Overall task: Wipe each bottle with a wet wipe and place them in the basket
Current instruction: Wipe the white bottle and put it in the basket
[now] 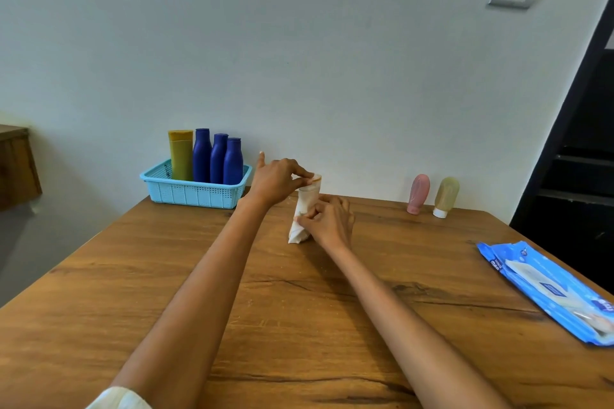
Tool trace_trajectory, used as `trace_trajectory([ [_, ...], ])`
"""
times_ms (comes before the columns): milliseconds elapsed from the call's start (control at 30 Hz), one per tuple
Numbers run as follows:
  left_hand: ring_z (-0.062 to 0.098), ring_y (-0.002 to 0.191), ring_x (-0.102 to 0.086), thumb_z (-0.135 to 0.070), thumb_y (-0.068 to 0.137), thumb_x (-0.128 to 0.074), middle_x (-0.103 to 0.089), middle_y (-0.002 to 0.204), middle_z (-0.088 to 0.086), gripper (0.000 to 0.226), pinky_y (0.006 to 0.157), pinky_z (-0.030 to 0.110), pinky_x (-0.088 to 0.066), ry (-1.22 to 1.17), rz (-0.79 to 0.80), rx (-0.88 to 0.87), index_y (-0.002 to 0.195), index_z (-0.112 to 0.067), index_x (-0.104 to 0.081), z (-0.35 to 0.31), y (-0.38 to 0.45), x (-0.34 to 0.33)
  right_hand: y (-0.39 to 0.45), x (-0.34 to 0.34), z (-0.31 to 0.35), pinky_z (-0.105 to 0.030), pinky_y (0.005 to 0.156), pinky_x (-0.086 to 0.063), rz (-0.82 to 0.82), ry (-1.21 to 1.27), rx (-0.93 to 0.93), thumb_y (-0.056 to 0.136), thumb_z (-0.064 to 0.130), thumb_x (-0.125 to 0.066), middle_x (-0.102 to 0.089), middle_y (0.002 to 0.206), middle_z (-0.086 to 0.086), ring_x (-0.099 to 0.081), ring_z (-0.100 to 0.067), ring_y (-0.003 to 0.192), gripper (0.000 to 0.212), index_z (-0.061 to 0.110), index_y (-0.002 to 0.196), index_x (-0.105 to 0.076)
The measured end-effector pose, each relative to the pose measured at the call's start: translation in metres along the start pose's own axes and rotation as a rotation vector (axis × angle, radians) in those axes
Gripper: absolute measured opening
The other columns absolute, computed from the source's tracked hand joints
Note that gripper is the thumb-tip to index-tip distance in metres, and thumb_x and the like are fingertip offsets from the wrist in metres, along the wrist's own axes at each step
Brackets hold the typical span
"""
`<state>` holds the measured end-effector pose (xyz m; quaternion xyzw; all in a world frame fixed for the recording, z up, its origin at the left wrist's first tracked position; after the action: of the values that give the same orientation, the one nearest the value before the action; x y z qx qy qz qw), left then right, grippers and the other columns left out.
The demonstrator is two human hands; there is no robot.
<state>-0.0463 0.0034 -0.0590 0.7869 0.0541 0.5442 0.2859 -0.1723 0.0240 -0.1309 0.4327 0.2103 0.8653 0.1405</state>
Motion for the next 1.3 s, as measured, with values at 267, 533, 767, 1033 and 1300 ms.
trace_trajectory([
  [267,0.012,0.112,-0.058,-0.043,0.092,-0.050,-0.062,0.124,-0.006,0.030,0.116,0.052,-0.002,-0.008,0.012,0.001,0.114,-0.030,-0.066,0.000,-0.001,0.001,0.012,0.022,-0.029,-0.030,0.070,-0.050,-0.066,0.496,-0.228,0.080,0.035,-0.072,-0.069,0.083,0.002,-0.064,-0.016,0.082,0.022,0.013,0.081,-0.070],
  [533,0.013,0.108,-0.059,-0.045,0.091,-0.052,-0.064,0.120,-0.006,0.030,0.115,0.052,-0.003,-0.029,-0.003,0.005,0.112,-0.030,-0.067,0.002,-0.001,-0.001,0.011,0.016,-0.007,-0.028,0.080,-0.053,-0.224,0.649,-0.145,0.089,0.017,-0.063,-0.069,0.097,0.003,-0.063,-0.011,0.090,0.014,0.013,0.101,-0.069],
  [767,0.013,0.110,-0.059,-0.043,0.092,-0.051,-0.063,0.123,-0.005,0.029,0.116,0.052,-0.002,-0.033,0.002,0.003,0.113,-0.030,-0.067,0.001,0.000,-0.001,0.007,-0.004,-0.038,-0.036,0.083,-0.053,0.079,0.492,-0.361,0.087,0.021,-0.065,-0.070,0.103,0.000,-0.062,-0.015,0.094,0.016,0.017,0.102,-0.070],
  [1033,0.014,0.112,-0.058,-0.045,0.092,-0.051,-0.063,0.122,-0.005,0.030,0.116,0.051,-0.002,-0.035,-0.009,0.004,0.113,-0.030,-0.067,0.001,-0.001,-0.001,0.012,0.018,-0.005,-0.019,0.066,-0.048,-0.160,0.855,-0.323,0.086,0.020,-0.068,-0.068,0.097,0.002,-0.062,-0.012,0.090,0.009,0.018,0.094,-0.066],
  [1300,0.013,0.111,-0.058,-0.043,0.093,-0.050,-0.062,0.123,-0.006,0.030,0.116,0.051,0.000,-0.039,-0.003,0.000,0.114,-0.030,-0.066,0.001,-0.002,-0.001,0.006,0.003,-0.027,-0.030,0.070,-0.047,0.079,0.265,-0.192,0.080,0.039,-0.071,-0.068,0.098,0.003,-0.062,-0.016,0.091,0.027,0.018,0.096,-0.065],
])
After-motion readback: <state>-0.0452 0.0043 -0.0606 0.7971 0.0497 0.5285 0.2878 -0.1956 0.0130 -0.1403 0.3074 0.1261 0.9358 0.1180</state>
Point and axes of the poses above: each hand's wrist, its own y-axis towards the middle knuckle, its own x-axis out of the back of the hand, z = x × y, the point moved 4 cm from there along y, towards the middle knuckle
